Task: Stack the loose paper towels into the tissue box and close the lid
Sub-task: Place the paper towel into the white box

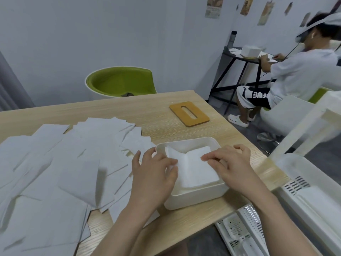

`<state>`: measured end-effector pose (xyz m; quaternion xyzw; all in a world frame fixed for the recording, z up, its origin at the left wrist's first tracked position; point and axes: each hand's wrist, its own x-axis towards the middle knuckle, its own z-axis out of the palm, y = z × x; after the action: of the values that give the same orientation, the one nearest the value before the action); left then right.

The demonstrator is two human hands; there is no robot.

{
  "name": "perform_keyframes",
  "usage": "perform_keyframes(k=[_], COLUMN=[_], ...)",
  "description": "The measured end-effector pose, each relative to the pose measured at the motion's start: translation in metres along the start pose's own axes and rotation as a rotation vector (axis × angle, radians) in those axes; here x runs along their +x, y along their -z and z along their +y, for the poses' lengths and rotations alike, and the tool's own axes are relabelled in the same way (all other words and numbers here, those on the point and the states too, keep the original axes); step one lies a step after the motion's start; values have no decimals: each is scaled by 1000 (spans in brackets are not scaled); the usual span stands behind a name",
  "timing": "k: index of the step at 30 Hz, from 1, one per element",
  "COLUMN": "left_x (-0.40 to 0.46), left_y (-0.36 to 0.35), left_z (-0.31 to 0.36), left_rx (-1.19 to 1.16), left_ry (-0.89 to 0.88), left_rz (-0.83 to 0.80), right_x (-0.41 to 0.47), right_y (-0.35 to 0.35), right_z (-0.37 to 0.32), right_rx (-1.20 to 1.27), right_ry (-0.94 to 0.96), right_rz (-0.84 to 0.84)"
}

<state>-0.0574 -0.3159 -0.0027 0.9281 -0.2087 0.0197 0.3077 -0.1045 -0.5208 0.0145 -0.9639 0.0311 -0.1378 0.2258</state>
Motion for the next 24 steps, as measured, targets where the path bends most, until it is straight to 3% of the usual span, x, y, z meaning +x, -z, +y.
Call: perform_keyframes(k=[5,10,15,19,24], left_x=[4,3,2,2,-5], left_y=[5,6,4,3,6], left_z=[1,1,-2,-3,-11], left_rx=[219,237,184,83,-212], left_ry=[-23,-22,-13,-36,-46], left_rz=[-115,-124,-119,-106,17], right_x=[3,6,9,12,13], right_y=[2,4,3,5,11], right_z=[2,1,-2,-2,-3], right_rx=[-113,-255,-473,-454,-506], right_ry=[15,36,48,37,79], right_rz=[-64,-122,-236,-359,-268])
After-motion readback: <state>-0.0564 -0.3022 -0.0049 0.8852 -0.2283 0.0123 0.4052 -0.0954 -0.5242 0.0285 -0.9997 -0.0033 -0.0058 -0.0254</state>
